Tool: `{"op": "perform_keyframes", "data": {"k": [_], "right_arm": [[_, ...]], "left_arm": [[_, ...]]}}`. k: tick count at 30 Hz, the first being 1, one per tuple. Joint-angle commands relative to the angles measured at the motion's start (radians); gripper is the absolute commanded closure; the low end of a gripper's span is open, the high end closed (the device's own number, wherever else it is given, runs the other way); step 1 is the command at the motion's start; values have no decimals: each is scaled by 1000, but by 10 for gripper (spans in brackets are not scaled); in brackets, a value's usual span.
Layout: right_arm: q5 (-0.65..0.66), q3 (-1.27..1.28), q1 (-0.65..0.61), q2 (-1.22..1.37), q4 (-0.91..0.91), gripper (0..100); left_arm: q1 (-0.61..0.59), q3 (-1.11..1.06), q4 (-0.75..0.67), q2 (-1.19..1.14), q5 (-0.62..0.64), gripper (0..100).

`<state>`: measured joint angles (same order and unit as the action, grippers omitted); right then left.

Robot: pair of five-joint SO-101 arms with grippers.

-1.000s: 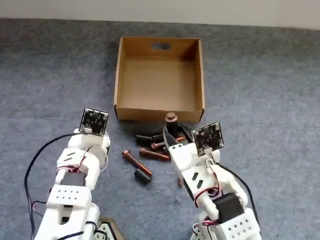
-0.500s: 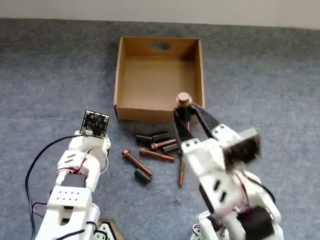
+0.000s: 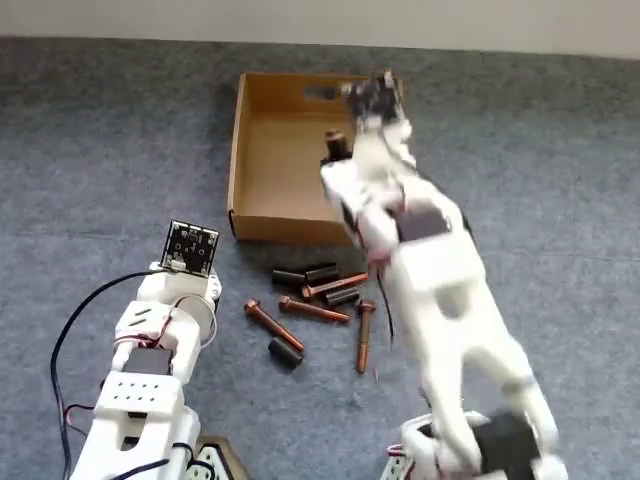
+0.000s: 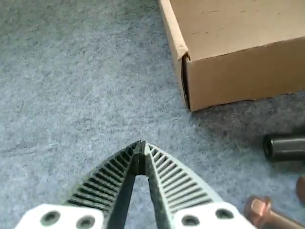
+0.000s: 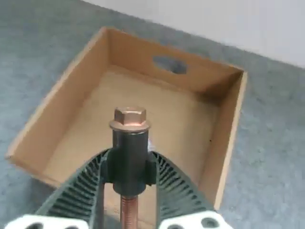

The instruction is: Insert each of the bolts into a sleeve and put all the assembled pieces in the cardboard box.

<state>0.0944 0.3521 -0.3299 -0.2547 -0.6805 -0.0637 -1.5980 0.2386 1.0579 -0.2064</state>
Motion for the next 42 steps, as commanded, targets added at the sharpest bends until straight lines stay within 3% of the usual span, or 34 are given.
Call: {"op": "perform_keyframes", "data": {"k": [1,4,15,28,42], "right_arm": [[-103,-317,48,240,-145,991],[-187,-578,77,426,-311,991],[-180,-1307,79,967,-622,991],[-180,-1707,93,1333,-812,991],[-184,-1805,88,1399,-955,991]], "left_arm": [[-8,4,-20,16,-6,980],[-8,4,-20,16,-6,980],[-8,4,-20,16,-6,980],[-8,4,-20,16,-6,980],[-8,4,-20,16,-6,980]]}}
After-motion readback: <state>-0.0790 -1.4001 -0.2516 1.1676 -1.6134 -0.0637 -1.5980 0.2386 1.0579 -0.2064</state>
